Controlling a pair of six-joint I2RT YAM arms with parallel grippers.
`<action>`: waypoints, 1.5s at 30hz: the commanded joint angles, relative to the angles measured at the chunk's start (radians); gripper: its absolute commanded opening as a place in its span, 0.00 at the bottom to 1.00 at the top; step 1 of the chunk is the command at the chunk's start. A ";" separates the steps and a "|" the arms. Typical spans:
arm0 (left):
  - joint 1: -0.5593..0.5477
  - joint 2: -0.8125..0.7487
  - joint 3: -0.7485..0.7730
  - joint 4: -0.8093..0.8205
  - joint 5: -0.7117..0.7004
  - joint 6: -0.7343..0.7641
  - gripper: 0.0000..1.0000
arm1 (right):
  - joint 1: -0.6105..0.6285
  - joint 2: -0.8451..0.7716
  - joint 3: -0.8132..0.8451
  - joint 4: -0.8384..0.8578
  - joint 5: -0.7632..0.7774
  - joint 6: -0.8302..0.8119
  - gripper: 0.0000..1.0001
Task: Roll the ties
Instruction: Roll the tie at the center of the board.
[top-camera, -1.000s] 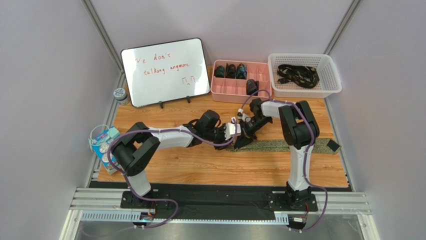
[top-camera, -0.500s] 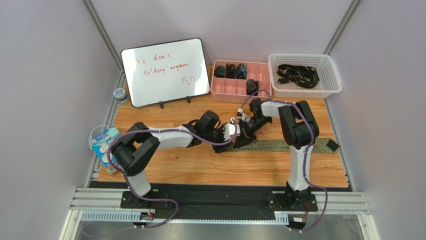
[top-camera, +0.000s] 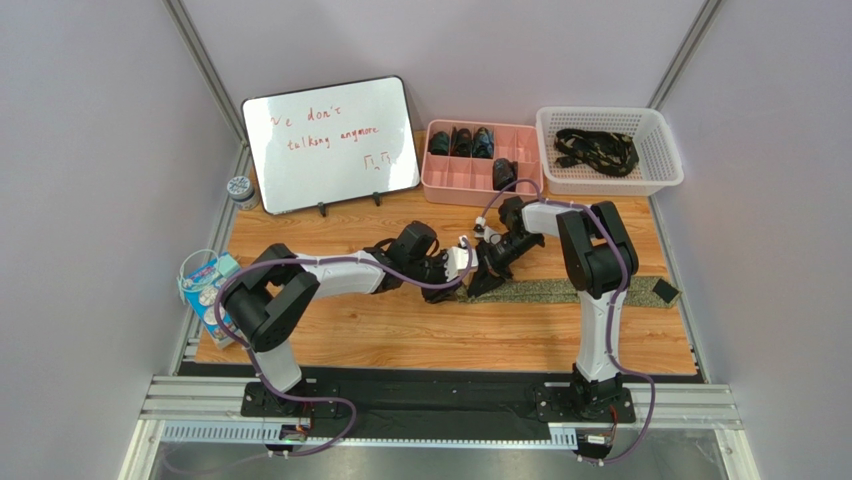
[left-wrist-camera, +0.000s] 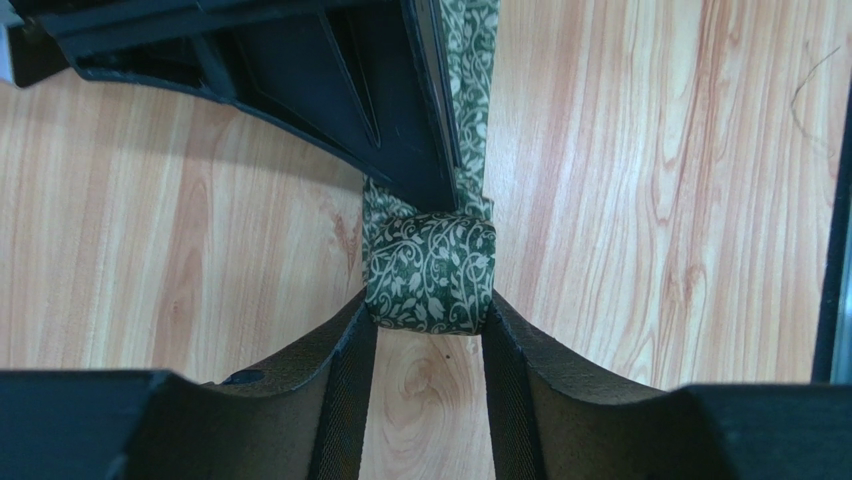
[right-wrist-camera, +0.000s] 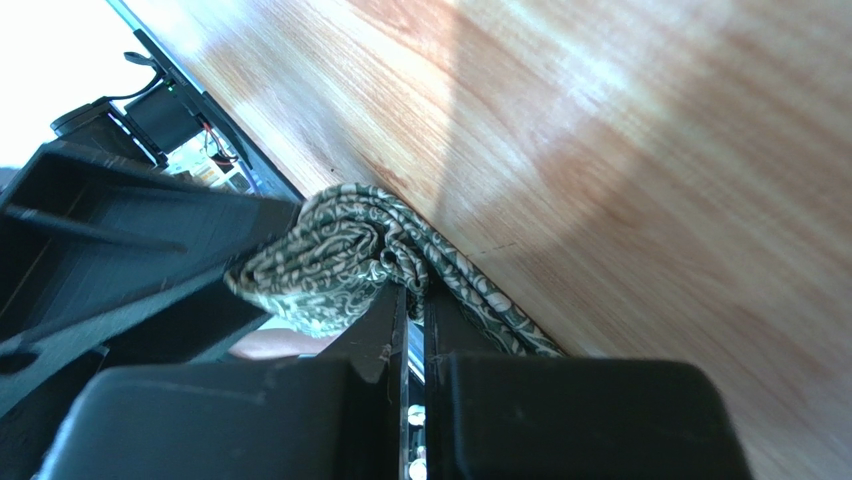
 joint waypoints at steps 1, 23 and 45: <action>-0.009 0.000 0.090 0.037 0.054 -0.043 0.47 | 0.011 0.065 -0.026 0.101 0.129 0.005 0.00; -0.058 0.201 0.094 0.059 -0.066 0.003 0.49 | 0.010 0.087 -0.038 0.129 0.011 0.030 0.00; -0.060 0.247 0.117 -0.248 -0.123 0.120 0.27 | -0.036 -0.056 0.015 -0.020 -0.017 -0.048 0.36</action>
